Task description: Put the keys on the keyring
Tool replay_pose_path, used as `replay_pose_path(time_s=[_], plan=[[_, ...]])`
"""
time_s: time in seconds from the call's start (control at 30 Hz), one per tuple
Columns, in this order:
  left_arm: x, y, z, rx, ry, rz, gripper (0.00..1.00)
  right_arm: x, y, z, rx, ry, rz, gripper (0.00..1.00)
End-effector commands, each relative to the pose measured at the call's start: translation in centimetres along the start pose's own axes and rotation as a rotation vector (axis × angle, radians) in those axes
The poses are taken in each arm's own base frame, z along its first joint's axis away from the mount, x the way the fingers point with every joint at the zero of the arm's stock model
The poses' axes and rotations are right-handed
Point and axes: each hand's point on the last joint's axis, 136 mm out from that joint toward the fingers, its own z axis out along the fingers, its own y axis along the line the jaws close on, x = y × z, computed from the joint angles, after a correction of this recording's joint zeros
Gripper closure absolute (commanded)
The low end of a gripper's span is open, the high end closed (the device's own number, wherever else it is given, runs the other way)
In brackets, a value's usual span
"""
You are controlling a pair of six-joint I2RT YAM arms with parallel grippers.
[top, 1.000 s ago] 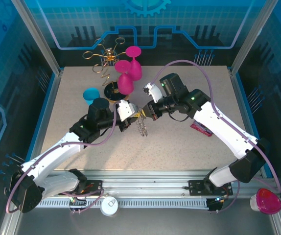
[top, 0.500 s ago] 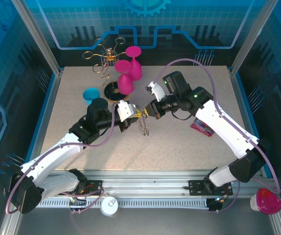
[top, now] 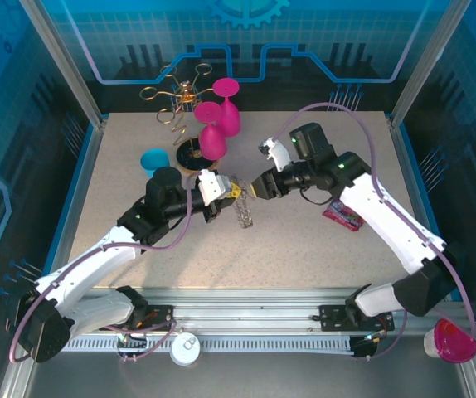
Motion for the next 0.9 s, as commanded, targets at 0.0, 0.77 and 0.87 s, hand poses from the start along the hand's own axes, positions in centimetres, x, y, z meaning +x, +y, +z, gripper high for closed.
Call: replay_pose_path(time_s=[0.0, 0.77, 0.87], plan=[[-2.4, -0.4, -0.6, 0.015, -0.088, 0.021, 1.00, -0.7, 0.8, -2.3, 0.041, -0.137, -0.208, 0.56], [-3.7, -2.6, -1.2, 0.147, -0.157, -0.027, 1.00, 1.3, 3.4, 0.2, 0.157, -0.263, -0.867, 0.85], [-3.4, -2.6, -1.2, 0.143, -0.144, -0.019, 1.00, 1.3, 3.3, -0.8, 0.181, -0.241, -0.899, 0.99]])
